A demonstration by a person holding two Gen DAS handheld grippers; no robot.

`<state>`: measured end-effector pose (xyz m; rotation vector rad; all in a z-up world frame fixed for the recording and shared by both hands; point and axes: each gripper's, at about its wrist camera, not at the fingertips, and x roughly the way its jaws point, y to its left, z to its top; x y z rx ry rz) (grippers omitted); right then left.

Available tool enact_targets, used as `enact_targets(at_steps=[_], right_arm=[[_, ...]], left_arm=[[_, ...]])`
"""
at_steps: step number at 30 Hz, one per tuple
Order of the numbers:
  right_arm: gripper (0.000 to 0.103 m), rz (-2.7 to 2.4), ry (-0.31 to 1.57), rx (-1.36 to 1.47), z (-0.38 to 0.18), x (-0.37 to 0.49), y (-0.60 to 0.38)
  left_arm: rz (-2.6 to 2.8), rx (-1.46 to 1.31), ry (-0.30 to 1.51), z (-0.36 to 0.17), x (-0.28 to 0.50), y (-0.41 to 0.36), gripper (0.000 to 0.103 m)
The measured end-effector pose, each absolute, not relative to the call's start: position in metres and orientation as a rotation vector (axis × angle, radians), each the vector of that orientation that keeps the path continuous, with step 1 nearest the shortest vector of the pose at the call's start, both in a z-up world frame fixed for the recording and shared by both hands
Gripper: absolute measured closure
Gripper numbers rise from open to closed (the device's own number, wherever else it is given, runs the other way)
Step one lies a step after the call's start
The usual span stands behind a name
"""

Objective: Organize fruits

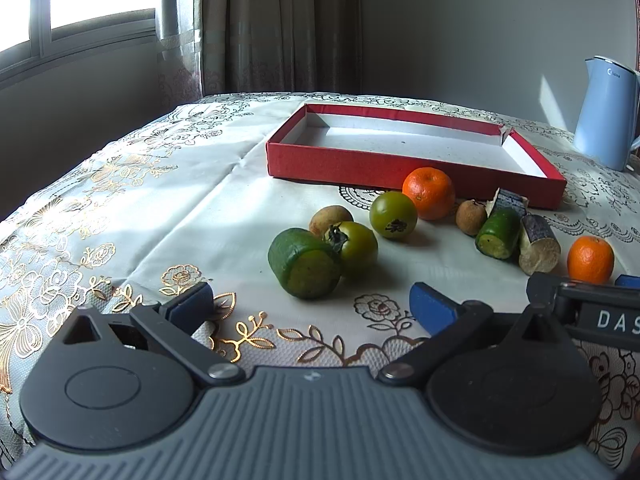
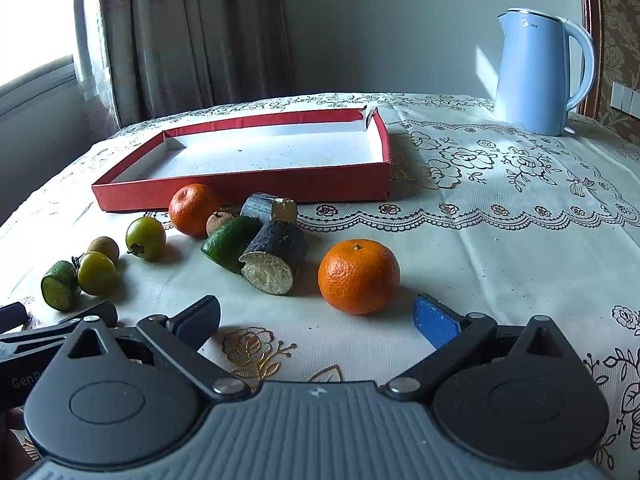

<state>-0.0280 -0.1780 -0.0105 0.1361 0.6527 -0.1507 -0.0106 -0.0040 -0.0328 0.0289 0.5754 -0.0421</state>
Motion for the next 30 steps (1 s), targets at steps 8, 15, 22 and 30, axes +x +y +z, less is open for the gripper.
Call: enact_targets(at_steps=[8,15,22,30], right_arm=[[0.0,-0.149,0.646,0.143,-0.0098,-0.0295,-0.1784],[0.0,-0.14,0.629,0.162,-0.0095,-0.0321,-0.1809],[0.0,-0.124,0.621,0.184,-0.0095,-0.0326,-0.1842],[0.0,-0.104,0.632,0.175,-0.0097,-0.0313,-0.185]], left_arm=[[-0.042,0.028,0.576,-0.0327,-0.0105,-0.0042,0.0],[-0.041,0.028,0.576,-0.0326,-0.0103,-0.0043,0.0],[-0.045,0.02,0.578,-0.0328,-0.0102,-0.0035,0.0],[-0.048,0.009,0.579,-0.0332,-0.0092,-0.0021,0.0]])
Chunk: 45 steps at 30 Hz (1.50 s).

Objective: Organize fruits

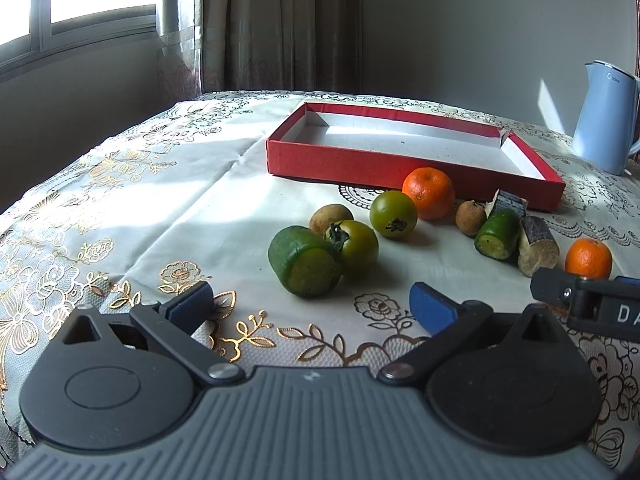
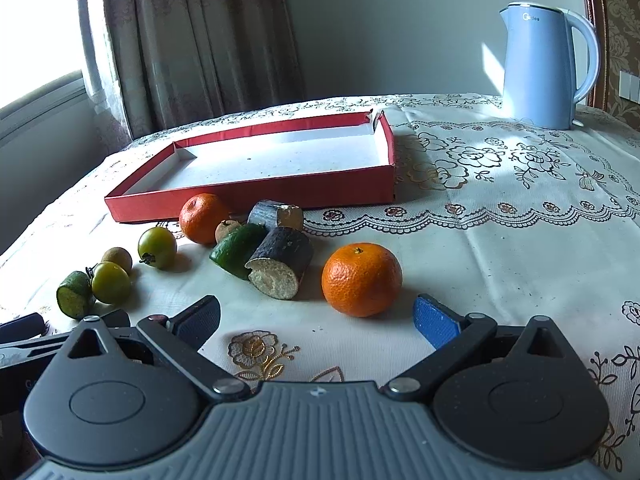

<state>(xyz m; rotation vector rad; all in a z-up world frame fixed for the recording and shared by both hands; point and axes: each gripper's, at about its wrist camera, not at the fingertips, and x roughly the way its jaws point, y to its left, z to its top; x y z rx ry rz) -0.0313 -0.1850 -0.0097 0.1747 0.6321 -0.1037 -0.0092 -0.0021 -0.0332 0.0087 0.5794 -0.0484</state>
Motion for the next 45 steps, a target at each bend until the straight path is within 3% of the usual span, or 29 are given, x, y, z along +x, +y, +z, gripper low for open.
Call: enact_targets(at_steps=[41,43,45], right_arm=[[0.001,-0.099,0.613,0.061,-0.006,-0.023,-0.214],[0.009,-0.095,0.625,0.044,-0.007,-0.019,-0.216],[0.037,-0.071,0.649,0.053,-0.01,-0.015,-0.219]], left_arm=[[-0.051,0.003,0.581,-0.034,-0.009,-0.001,0.0],[-0.051,0.003,0.581,-0.034,-0.009,-0.002,0.0],[-0.05,0.003,0.581,-0.034,-0.009,-0.001,0.0]])
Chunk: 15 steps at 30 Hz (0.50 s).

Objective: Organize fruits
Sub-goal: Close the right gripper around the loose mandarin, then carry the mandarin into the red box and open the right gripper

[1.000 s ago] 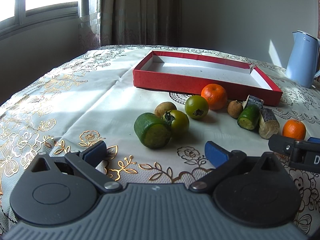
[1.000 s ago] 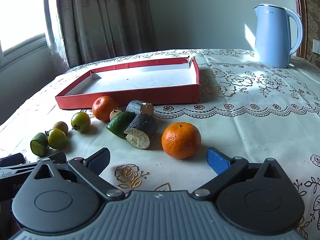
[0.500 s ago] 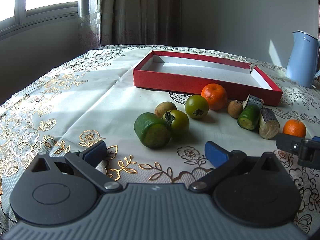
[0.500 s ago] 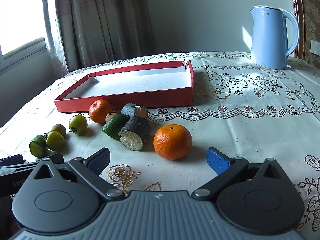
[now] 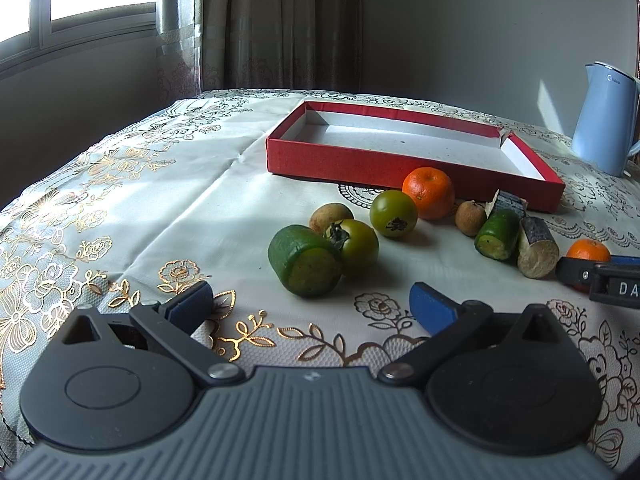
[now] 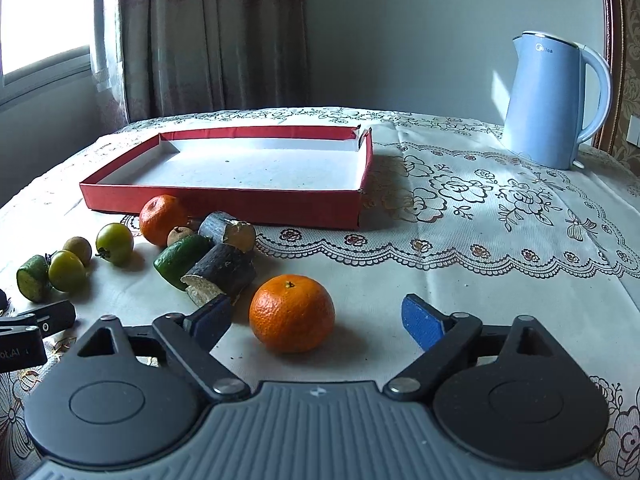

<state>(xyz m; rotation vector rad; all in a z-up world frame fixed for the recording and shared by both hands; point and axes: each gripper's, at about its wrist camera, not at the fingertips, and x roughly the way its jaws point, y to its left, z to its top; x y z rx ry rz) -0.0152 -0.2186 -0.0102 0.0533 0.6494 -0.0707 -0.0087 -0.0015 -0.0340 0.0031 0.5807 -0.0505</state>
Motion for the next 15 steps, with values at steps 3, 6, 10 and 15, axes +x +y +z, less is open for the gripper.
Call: enact_targets(at_steps=[3,6,10,15], right_arm=[[0.05,-0.042,0.652,0.049,-0.011,-0.015,-0.216],[0.06,-0.026,0.652,0.048,-0.01,-0.015,-0.211],[0.061,-0.018,0.645,0.072,-0.009,-0.017,-0.214],[0.061,-0.017,0.571,0.082,0.011,-0.012,-0.219]], left_arm=[[-0.051,0.002,0.581,-0.034,-0.009,-0.002,0.0],[-0.052,0.0,0.581,-0.034,-0.008,-0.002,0.0],[-0.052,-0.001,0.581,-0.034,-0.008,-0.002,0.0],[-0.052,0.0,0.582,-0.034,-0.008,-0.002,0.0]])
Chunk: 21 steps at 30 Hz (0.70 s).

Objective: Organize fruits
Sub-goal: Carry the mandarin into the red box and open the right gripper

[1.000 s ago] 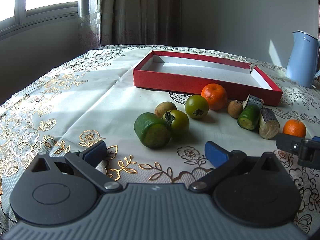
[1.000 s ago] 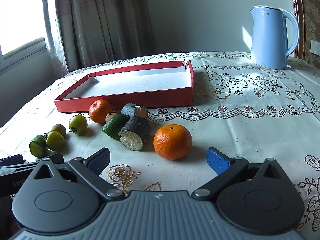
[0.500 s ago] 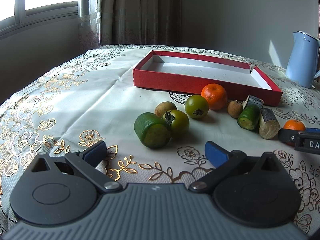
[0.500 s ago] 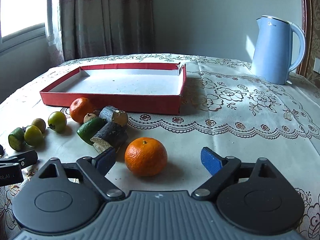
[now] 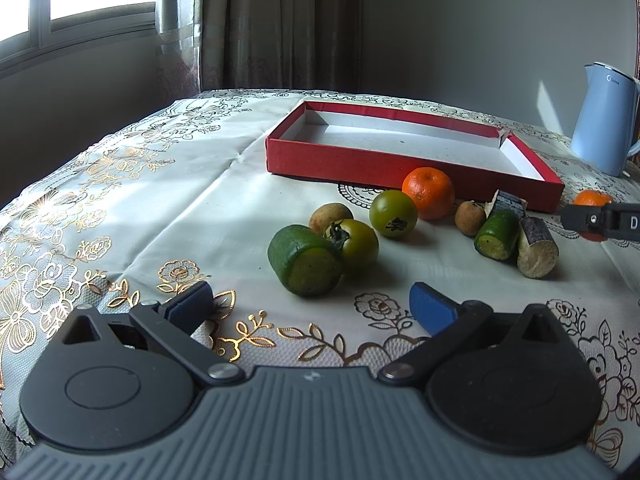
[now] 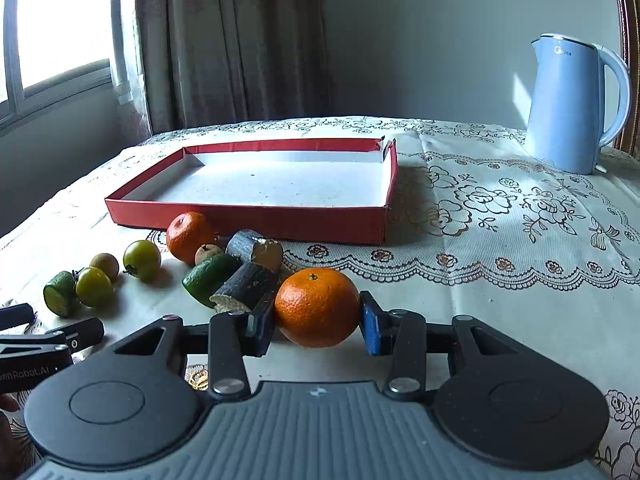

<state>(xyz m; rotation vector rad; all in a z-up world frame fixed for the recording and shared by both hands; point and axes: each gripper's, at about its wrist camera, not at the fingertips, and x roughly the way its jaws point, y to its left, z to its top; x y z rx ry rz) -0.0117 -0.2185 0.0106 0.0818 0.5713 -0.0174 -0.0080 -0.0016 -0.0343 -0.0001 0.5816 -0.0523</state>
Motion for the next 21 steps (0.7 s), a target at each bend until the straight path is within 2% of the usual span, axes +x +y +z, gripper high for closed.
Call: enact_targets(at_steps=[6,14,16,21], right_arm=[[0.061,-0.028,0.536,0.087,0.034,0.052,-0.226],[0.059,-0.046,0.642,0.065,0.01,0.118,-0.234],[0.052,-0.07,0.631,0.069,0.008,0.11,-0.234],[0.024,-0.089,0.49,0.143,0.015,0.061,-0.25]], left_arm=[[-0.052,0.001,0.581,-0.034,-0.008,-0.002,0.0],[-0.054,-0.001,0.581,-0.035,-0.008,-0.001,0.0],[-0.057,-0.005,0.579,-0.035,-0.008,0.0,0.0],[-0.084,-0.05,0.552,-0.034,-0.012,0.008,0.0]])
